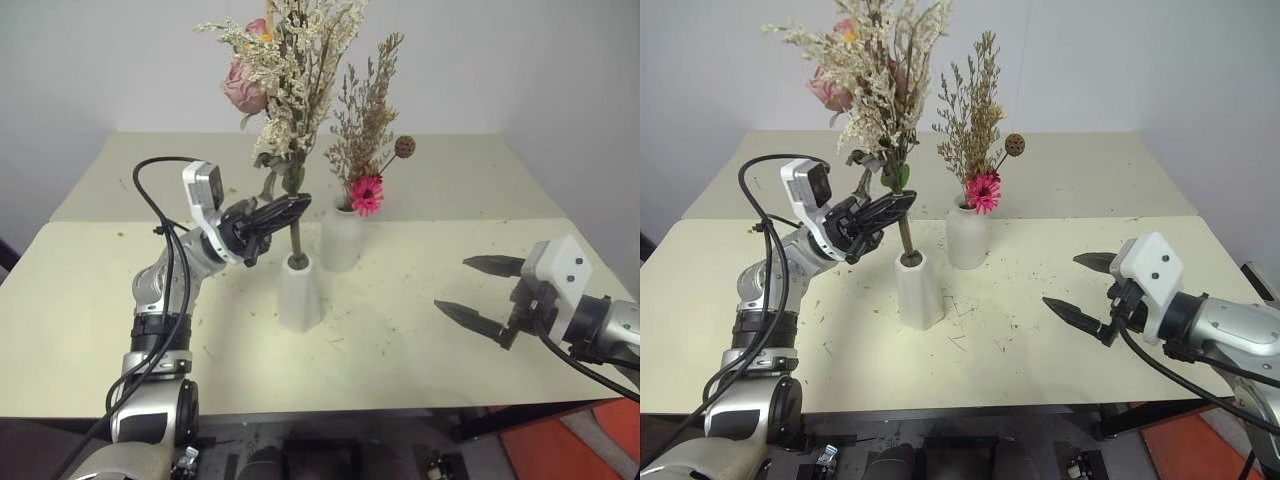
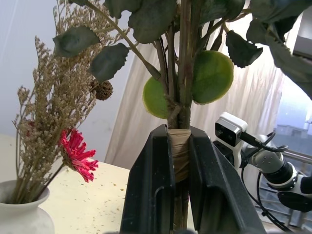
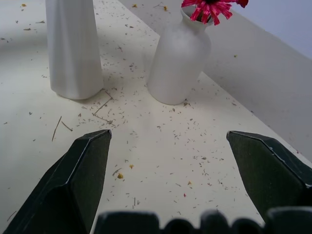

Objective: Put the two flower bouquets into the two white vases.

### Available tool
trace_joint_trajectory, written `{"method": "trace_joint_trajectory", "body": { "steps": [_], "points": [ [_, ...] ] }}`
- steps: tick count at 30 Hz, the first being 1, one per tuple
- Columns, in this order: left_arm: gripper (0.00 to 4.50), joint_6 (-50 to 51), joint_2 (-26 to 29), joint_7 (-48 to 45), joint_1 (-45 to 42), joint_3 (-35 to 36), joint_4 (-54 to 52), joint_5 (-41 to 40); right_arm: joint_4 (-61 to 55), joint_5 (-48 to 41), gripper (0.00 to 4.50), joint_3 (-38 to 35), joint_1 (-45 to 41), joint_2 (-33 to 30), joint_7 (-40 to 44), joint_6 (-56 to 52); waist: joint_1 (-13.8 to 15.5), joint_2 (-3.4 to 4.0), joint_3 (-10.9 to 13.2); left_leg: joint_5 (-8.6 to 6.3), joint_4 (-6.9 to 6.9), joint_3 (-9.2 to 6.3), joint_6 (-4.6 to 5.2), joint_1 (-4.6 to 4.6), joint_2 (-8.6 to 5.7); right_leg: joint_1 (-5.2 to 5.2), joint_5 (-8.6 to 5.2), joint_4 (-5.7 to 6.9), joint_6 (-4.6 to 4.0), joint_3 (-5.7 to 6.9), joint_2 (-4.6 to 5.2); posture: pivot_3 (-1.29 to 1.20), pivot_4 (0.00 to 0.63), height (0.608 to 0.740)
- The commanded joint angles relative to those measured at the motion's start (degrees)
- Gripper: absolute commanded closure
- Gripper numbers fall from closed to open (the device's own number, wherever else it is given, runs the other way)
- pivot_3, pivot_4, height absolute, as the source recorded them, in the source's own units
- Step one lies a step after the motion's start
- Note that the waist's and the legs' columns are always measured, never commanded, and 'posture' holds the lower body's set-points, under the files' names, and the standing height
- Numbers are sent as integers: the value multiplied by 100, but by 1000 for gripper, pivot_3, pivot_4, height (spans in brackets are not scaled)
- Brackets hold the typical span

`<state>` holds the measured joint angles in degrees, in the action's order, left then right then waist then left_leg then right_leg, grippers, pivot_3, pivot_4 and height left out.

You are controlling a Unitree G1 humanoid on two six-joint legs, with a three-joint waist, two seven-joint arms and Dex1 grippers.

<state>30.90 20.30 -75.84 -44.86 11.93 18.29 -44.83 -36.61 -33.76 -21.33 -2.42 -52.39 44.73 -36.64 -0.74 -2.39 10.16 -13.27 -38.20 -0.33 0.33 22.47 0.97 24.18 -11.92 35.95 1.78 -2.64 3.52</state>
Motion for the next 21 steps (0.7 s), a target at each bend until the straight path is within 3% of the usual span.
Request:
{"method": "trace_joint_trajectory", "body": {
  "steps": [1, 17, 21],
  "points": [
    [4372, -182, 33, -96, 71, -97, -321, 57, -60, 65, 0, -96, -51, 7, -57, 158, -4, 0, 0, 0, 0, 0, 0, 0, 0, 0, 0, 0, 0, 0, 0, 0, 150, 740],
    [4372, -670, 137, -322, 345, -413, -300, 509, -93, -38, 0, -162, -40, 122, -63, 76, -3, 0, 0, 0, 0, 0, 0, 0, 0, 0, 0, 0, 0, 0, 0, 0, 150, 740],
    [4372, -764, 171, -330, 360, -408, -252, 569, -85, -414, 0, -365, 2, 104, 146, -4, -1, 0, 0, 0, 0, 0, 0, -1, 0, 0, 0, 0, 0, 0, 0, 0, 150, 740]
  ]
}}
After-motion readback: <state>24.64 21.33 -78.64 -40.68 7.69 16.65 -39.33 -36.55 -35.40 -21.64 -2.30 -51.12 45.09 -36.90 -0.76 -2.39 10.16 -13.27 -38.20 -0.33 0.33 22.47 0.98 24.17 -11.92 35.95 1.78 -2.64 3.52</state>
